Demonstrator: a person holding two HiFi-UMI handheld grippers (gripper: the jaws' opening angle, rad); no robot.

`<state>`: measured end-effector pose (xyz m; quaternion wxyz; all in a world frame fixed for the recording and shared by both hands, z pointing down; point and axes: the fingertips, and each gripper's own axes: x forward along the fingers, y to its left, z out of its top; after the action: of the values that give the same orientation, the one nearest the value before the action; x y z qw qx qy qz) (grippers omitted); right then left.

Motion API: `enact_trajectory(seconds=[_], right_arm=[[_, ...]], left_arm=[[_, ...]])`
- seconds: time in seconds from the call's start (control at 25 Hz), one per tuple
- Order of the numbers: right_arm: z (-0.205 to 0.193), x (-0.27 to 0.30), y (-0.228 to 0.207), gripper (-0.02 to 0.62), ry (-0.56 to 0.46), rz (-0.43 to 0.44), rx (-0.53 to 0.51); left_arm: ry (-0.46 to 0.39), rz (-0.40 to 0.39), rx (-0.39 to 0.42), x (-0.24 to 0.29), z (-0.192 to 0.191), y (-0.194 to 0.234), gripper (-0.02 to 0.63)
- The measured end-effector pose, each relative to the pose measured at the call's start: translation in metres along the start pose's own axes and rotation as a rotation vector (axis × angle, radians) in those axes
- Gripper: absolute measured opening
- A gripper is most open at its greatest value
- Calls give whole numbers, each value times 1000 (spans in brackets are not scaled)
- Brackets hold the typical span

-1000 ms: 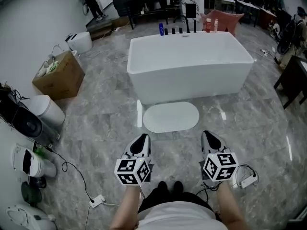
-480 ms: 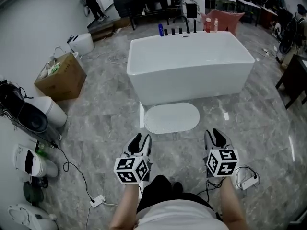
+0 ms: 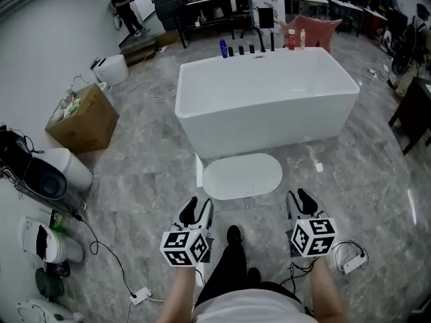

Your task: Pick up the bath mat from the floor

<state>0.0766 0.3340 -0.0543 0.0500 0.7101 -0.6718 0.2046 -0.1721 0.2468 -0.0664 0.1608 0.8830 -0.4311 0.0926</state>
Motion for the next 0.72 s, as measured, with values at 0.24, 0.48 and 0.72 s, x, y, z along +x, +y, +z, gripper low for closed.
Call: enact_trajectory(seconds=[0.24, 0.48, 0.72], right_arm=[[11, 56, -8, 112, 2, -50, 45], [30, 134, -10, 112, 57, -73, 91], [48, 198, -11, 112, 88, -110, 78]], left_arm=[[11, -6, -29, 53, 7, 39, 172], [49, -6, -53, 119, 26, 90, 172], [76, -5, -77, 175, 39, 133, 173]])
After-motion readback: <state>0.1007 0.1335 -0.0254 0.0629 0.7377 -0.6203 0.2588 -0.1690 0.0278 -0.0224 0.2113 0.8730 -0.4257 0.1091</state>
